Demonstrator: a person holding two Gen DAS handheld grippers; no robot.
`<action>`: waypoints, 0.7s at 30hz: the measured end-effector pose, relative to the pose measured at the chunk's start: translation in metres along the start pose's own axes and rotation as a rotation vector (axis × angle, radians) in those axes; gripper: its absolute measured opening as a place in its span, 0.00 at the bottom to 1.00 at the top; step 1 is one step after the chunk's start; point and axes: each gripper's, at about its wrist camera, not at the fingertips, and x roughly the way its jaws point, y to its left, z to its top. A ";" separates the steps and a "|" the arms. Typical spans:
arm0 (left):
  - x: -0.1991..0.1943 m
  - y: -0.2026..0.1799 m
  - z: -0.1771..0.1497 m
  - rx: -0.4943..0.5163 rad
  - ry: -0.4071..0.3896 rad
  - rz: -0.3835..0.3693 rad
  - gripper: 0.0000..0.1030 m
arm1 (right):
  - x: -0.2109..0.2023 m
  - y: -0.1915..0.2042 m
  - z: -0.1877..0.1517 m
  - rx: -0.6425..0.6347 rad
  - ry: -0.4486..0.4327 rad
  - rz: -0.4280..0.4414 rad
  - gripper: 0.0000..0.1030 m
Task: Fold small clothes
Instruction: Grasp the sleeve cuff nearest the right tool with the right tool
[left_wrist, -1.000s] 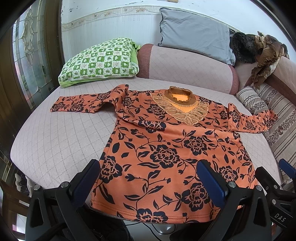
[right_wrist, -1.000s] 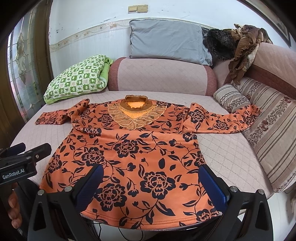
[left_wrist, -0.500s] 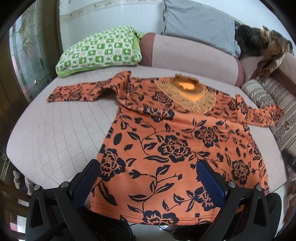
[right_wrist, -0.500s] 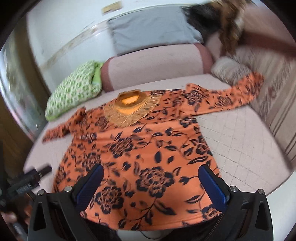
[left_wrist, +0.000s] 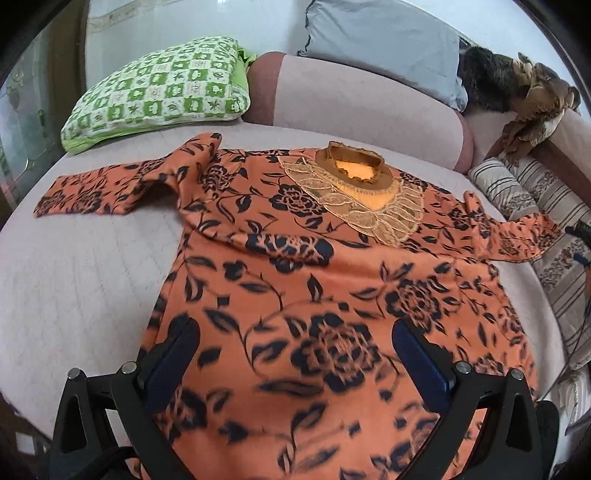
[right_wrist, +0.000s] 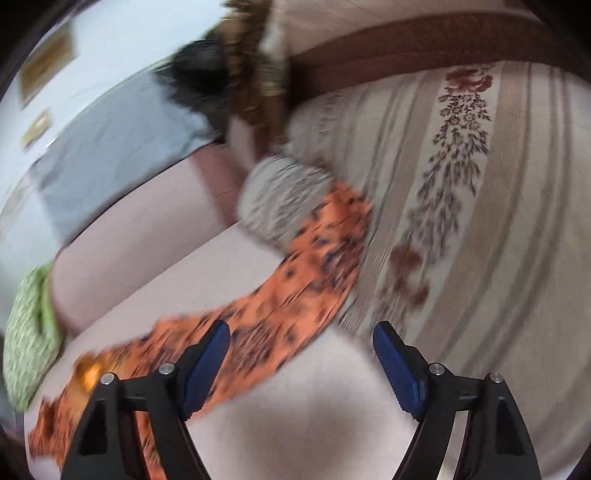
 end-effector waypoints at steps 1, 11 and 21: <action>0.007 0.001 0.003 0.004 0.004 0.003 1.00 | 0.015 -0.006 0.014 0.033 0.002 -0.012 0.76; 0.052 0.022 0.011 -0.003 0.000 0.024 1.00 | 0.090 0.013 0.060 -0.101 0.005 -0.325 0.60; 0.047 0.054 0.011 -0.105 -0.051 -0.010 1.00 | 0.038 0.114 0.072 -0.346 -0.067 -0.187 0.06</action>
